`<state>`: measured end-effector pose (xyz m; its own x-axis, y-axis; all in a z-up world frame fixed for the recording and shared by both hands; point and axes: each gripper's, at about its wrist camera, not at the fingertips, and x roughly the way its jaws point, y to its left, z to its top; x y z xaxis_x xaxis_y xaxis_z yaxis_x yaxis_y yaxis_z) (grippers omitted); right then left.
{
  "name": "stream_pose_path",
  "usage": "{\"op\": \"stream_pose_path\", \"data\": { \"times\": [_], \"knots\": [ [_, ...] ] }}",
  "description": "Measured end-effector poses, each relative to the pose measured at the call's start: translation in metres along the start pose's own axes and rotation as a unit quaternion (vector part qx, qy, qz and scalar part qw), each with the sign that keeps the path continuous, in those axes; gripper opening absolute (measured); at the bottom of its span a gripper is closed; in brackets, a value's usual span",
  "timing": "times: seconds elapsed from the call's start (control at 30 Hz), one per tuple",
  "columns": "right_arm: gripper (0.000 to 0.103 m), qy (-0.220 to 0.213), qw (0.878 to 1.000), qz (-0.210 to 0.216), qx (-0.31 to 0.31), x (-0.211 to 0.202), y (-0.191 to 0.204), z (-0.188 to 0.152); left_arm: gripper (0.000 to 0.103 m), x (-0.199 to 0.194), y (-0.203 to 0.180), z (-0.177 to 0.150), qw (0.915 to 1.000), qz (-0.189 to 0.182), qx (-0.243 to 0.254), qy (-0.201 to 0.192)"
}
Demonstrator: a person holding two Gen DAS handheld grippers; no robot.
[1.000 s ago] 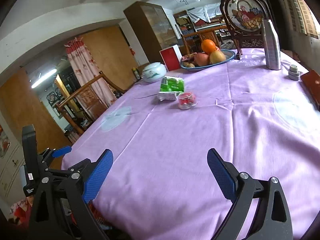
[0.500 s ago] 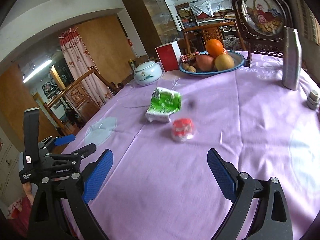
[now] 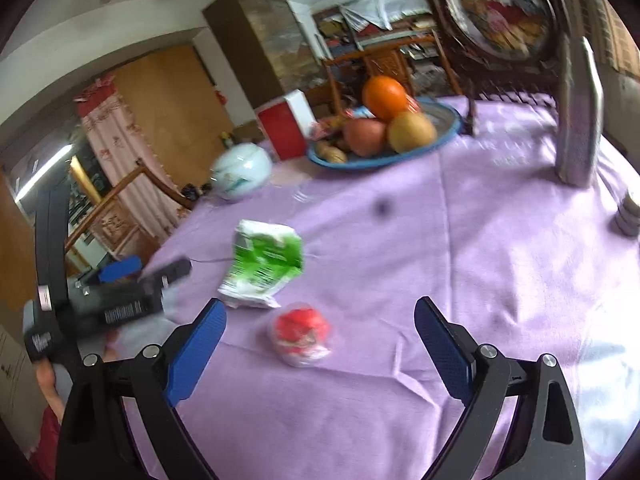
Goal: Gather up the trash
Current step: 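Grasp the green tea carton with the left tool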
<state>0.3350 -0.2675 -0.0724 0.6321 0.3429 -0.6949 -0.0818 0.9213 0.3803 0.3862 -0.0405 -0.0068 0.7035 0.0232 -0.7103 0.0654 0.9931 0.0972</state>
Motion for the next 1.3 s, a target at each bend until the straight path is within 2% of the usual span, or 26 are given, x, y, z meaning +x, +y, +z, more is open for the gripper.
{"op": "stream_pose_path", "data": {
  "times": [0.13,0.4,0.5,0.63,0.77,0.87,1.03,1.3],
  "knots": [
    [0.094,-0.001,0.999,-0.042,0.0,0.007,-0.01,0.001,0.096,0.024,-0.005,0.013,0.9994,-0.016,-0.025,0.015],
    [0.097,0.032,0.997,-0.067,0.011,0.025,-0.021,-0.003,0.096,0.051,-0.022,0.029,0.9976,-0.041,-0.043,0.036],
    [0.098,0.044,0.997,-0.063,0.024,0.03,-0.026,-0.005,0.097,0.061,-0.034,0.023,0.9969,-0.062,-0.021,0.043],
    [0.098,0.04,0.997,-0.06,0.026,0.027,-0.026,-0.005,0.096,0.077,-0.05,0.014,0.9964,-0.053,0.028,0.06],
    [0.098,0.042,0.997,-0.063,0.026,0.027,-0.026,-0.006,0.097,0.097,-0.052,0.007,0.9939,-0.053,0.031,0.092],
    [0.098,0.047,0.997,-0.061,0.028,0.028,-0.026,-0.008,0.097,0.104,-0.051,0.002,0.9932,-0.039,0.037,0.103],
    [0.098,0.05,0.997,-0.052,0.027,0.028,-0.023,-0.009,0.098,0.109,-0.036,0.001,0.9924,-0.042,0.01,0.115],
    [0.097,0.051,0.998,-0.034,-0.033,0.038,0.008,-0.017,0.098,0.113,0.013,0.001,0.9914,0.0,-0.056,0.119]
  ]
}}
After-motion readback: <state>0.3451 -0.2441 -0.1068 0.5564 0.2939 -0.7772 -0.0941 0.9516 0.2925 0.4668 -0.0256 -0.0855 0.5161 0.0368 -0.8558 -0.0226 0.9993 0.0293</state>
